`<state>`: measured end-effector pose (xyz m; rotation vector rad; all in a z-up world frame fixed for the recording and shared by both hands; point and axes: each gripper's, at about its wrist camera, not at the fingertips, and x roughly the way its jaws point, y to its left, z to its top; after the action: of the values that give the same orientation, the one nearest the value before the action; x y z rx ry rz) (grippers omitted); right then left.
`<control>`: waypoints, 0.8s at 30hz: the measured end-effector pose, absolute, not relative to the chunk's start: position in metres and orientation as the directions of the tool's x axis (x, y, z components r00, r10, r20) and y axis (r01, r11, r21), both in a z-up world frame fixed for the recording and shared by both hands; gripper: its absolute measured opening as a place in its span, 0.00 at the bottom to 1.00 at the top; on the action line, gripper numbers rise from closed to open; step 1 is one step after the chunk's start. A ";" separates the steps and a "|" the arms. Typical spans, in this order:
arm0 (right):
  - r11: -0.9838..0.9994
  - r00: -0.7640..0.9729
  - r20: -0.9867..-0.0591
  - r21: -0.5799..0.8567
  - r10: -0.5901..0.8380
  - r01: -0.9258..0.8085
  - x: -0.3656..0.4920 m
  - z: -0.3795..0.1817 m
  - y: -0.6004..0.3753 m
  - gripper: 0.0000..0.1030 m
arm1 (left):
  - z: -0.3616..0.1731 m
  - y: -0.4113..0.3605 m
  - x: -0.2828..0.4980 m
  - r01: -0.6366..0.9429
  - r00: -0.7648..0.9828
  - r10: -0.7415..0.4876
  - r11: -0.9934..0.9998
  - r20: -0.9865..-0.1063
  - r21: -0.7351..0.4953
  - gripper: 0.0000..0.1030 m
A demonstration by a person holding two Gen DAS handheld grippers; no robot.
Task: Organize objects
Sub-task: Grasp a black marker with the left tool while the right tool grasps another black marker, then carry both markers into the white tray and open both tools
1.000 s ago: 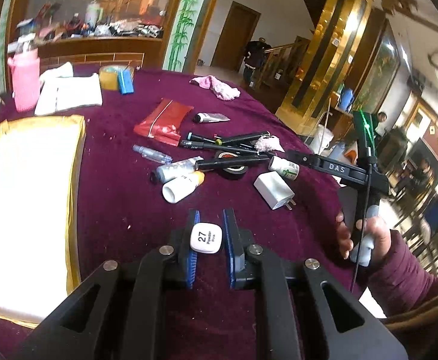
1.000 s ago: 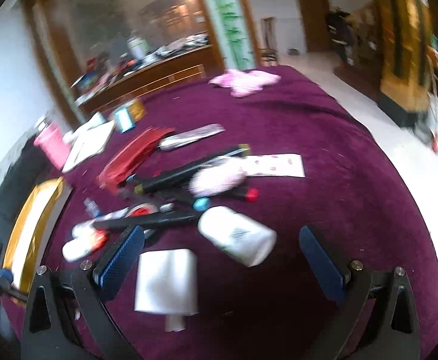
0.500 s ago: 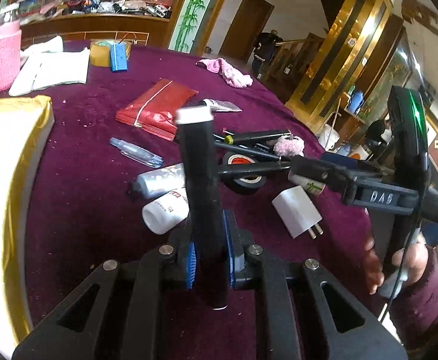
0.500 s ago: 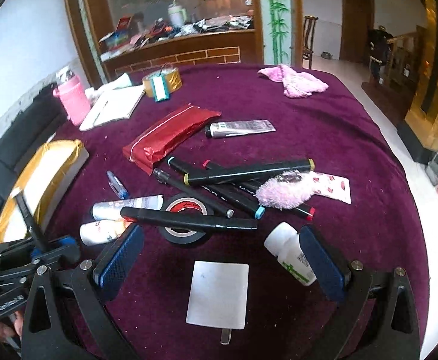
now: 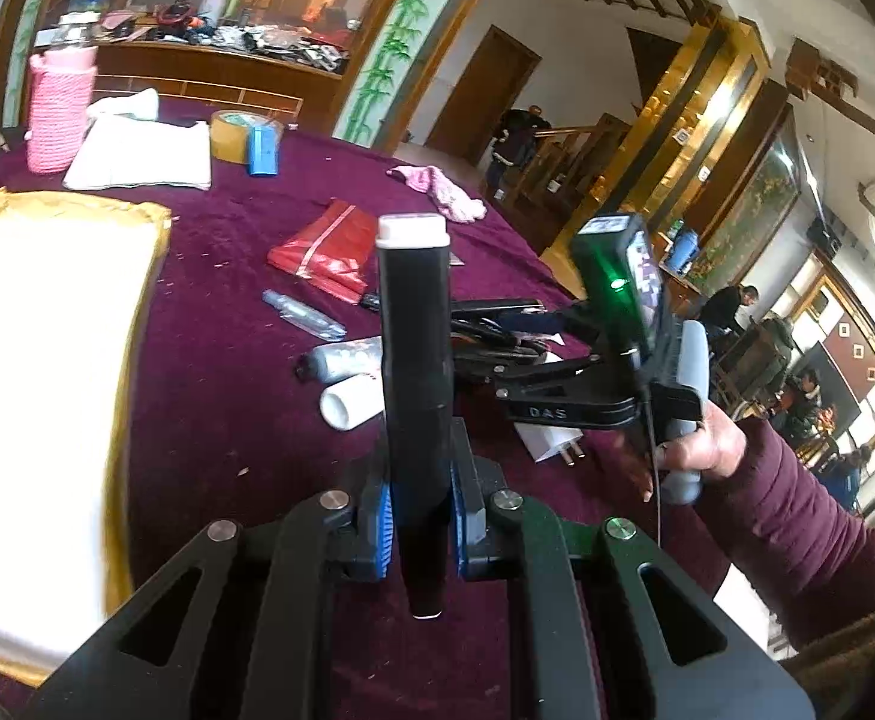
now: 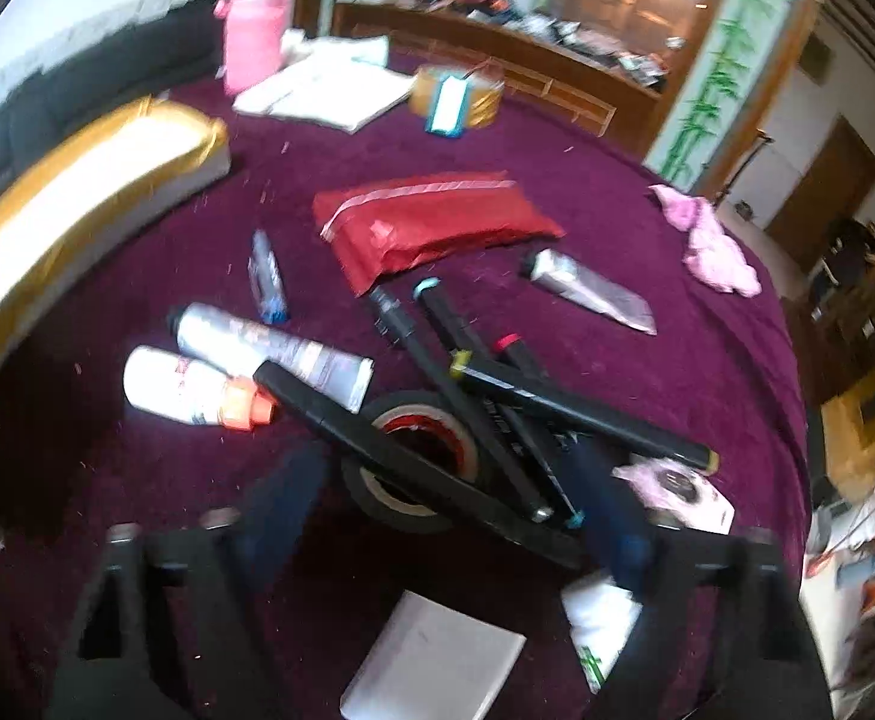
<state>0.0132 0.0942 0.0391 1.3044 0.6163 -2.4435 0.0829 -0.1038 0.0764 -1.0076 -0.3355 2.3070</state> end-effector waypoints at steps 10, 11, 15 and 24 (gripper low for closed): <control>-0.903 -0.483 -0.853 -0.032 -0.199 0.429 0.011 0.054 0.105 0.19 | 0.081 -0.121 0.094 -0.391 -0.572 0.583 -0.812 -0.578 -0.433 0.11; -0.909 -0.483 -0.848 -0.002 -0.220 0.417 0.013 0.058 0.109 0.19 | 0.083 -0.125 0.097 -0.388 -0.576 0.581 -0.814 -0.575 -0.433 0.11; -0.921 -0.481 -0.824 0.119 -0.300 0.370 0.017 0.075 0.122 0.19 | 0.091 -0.140 0.101 -0.365 -0.592 0.566 -0.823 -0.574 -0.435 0.11; -0.851 -0.469 -0.726 0.320 -0.503 0.416 0.034 0.117 0.088 0.12 | 0.125 -0.188 0.108 -0.300 -0.681 0.472 -0.877 -0.561 -0.375 0.11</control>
<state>0.0345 0.0876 0.1169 1.1863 -0.1326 -2.3077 0.1080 -0.1879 0.1253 -0.9401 -0.3530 2.5209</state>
